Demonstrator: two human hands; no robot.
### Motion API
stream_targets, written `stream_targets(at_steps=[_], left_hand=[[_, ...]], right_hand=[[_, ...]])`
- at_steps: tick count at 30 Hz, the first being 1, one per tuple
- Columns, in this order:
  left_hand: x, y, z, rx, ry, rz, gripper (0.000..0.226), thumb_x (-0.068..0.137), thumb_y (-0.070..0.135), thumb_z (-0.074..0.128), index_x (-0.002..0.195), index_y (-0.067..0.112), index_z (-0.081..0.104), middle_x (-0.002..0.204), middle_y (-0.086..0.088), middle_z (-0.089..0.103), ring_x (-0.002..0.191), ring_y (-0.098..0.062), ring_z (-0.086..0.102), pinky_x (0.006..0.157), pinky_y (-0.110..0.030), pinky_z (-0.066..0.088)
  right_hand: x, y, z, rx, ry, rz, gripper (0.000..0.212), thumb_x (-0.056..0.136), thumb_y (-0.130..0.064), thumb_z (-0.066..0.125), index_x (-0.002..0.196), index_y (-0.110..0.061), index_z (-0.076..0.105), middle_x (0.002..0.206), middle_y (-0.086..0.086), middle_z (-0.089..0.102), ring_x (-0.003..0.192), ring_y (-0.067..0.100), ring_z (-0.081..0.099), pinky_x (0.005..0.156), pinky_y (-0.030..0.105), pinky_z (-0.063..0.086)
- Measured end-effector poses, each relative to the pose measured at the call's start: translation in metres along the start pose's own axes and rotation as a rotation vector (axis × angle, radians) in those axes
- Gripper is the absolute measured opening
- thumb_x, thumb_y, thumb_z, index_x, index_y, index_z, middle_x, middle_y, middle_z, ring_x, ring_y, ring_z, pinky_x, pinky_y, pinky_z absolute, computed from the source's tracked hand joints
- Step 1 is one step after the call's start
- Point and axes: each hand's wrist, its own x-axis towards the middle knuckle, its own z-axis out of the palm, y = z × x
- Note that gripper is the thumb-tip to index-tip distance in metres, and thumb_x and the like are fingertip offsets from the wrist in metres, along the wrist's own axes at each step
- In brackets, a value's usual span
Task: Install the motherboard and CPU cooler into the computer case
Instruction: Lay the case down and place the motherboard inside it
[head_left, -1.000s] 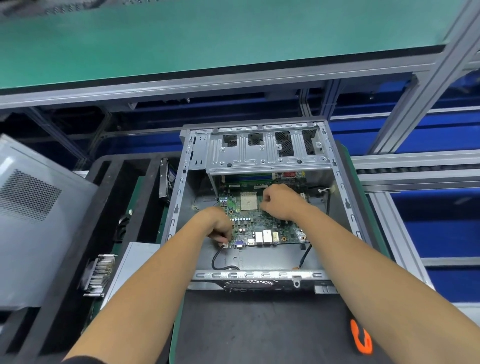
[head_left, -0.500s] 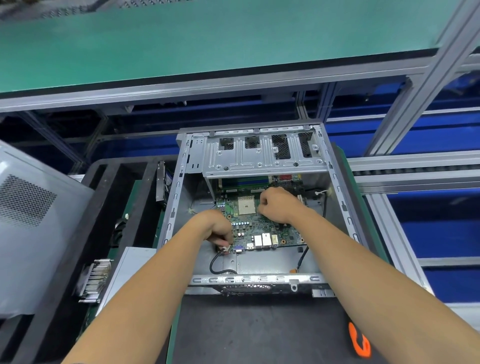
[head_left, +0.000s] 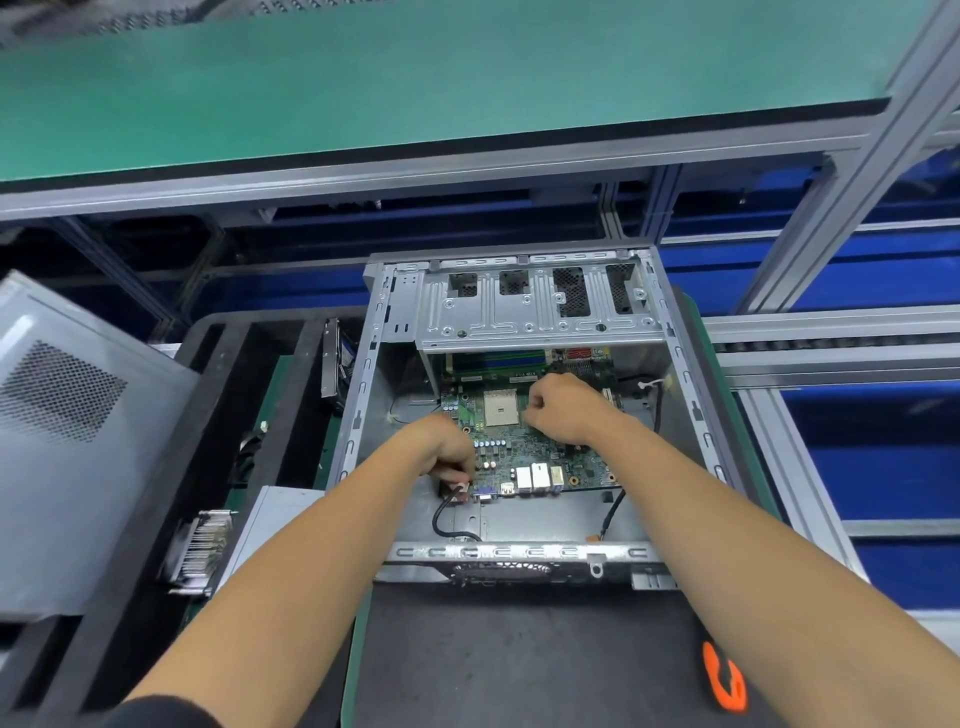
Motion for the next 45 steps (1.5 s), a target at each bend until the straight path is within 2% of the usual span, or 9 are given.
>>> stream_targets(at_steps=[2, 8, 18, 22, 25, 29, 33, 37, 45], left_hand=[[-0.003, 0.001, 0.002, -0.001, -0.029, -0.009, 0.007, 0.086, -0.004, 0.060, 0.091, -0.005, 0.057, 0.055, -0.010, 0.067, 0.036, -0.007, 0.058, 0.047, -0.013, 0.049], [-0.001, 0.005, 0.006, 0.055, 0.004, 0.018, 0.011, 0.079, -0.007, 0.065, 0.077, 0.000, 0.056, 0.046, -0.009, 0.062, 0.035, -0.009, 0.057, 0.042, -0.016, 0.049], [-0.001, 0.005, 0.015, 0.509, 0.149, 0.150, 0.018, 0.076, 0.005, 0.064, 0.072, 0.005, 0.047, 0.048, -0.004, 0.057, 0.045, -0.018, 0.055, 0.055, -0.027, 0.053], [-0.001, 0.006, 0.014, 0.547, 0.142, 0.145, 0.018, 0.076, 0.009, 0.064, 0.081, 0.005, 0.048, 0.049, -0.003, 0.057, 0.041, -0.016, 0.054, 0.049, -0.024, 0.050], [-0.003, 0.005, 0.011, 0.554, 0.150, 0.149, 0.024, 0.075, 0.014, 0.067, 0.079, 0.009, 0.044, 0.059, -0.002, 0.053, 0.051, -0.017, 0.051, 0.046, -0.022, 0.042], [-0.003, 0.005, 0.016, 0.578, 0.181, 0.144, 0.032, 0.078, 0.013, 0.067, 0.102, 0.002, 0.048, 0.065, -0.003, 0.057, 0.048, -0.014, 0.055, 0.042, -0.022, 0.046], [-0.003, 0.006, 0.022, 0.672, 0.251, 0.192, 0.048, 0.080, 0.010, 0.059, 0.124, 0.000, 0.042, 0.103, -0.009, 0.057, 0.073, -0.019, 0.060, 0.053, -0.025, 0.048], [-0.003, 0.006, 0.030, 0.733, 0.293, 0.226, 0.043, 0.079, 0.002, 0.052, 0.122, -0.002, 0.047, 0.108, -0.012, 0.061, 0.085, -0.024, 0.062, 0.061, -0.029, 0.049], [-0.005, 0.007, 0.028, 0.711, 0.264, 0.200, 0.042, 0.077, 0.001, 0.055, 0.118, 0.001, 0.050, 0.101, -0.009, 0.061, 0.084, -0.022, 0.063, 0.057, -0.028, 0.048]], right_hand=[[0.000, 0.000, -0.001, 0.005, 0.000, 0.007, 0.021, 0.093, -0.022, 0.058, 0.084, -0.003, 0.062, 0.090, 0.018, 0.067, 0.069, 0.023, 0.051, 0.064, 0.031, 0.043], [0.000, 0.000, -0.002, -0.003, 0.004, 0.002, 0.020, 0.092, -0.022, 0.058, 0.077, -0.009, 0.056, 0.080, 0.010, 0.056, 0.068, 0.022, 0.048, 0.063, 0.031, 0.040], [0.000, 0.000, -0.002, -0.009, 0.012, 0.008, 0.022, 0.092, -0.022, 0.059, 0.076, -0.006, 0.057, 0.093, 0.018, 0.067, 0.067, 0.024, 0.050, 0.064, 0.032, 0.045], [-0.001, -0.001, -0.003, -0.021, 0.013, 0.008, 0.018, 0.092, -0.020, 0.056, 0.081, -0.007, 0.061, 0.096, 0.016, 0.067, 0.073, 0.024, 0.055, 0.070, 0.035, 0.051], [-0.002, -0.001, -0.003, -0.022, 0.013, 0.010, 0.019, 0.092, -0.020, 0.056, 0.076, -0.010, 0.057, 0.093, 0.014, 0.067, 0.073, 0.024, 0.055, 0.070, 0.034, 0.049], [-0.003, -0.003, -0.004, -0.023, 0.009, 0.013, 0.023, 0.093, -0.020, 0.056, 0.070, -0.018, 0.052, 0.087, 0.010, 0.065, 0.075, 0.024, 0.057, 0.070, 0.034, 0.050], [-0.003, -0.003, -0.004, -0.023, 0.003, 0.028, 0.025, 0.092, -0.020, 0.056, 0.068, -0.016, 0.052, 0.076, 0.006, 0.059, 0.070, 0.024, 0.054, 0.066, 0.031, 0.046], [-0.003, -0.003, -0.004, -0.021, -0.001, 0.030, 0.023, 0.091, -0.019, 0.057, 0.070, -0.013, 0.054, 0.080, 0.009, 0.060, 0.070, 0.024, 0.054, 0.065, 0.031, 0.046], [-0.002, -0.003, -0.005, -0.025, -0.015, 0.035, 0.024, 0.093, -0.020, 0.056, 0.071, -0.010, 0.053, 0.079, 0.009, 0.058, 0.068, 0.024, 0.050, 0.065, 0.031, 0.043]])
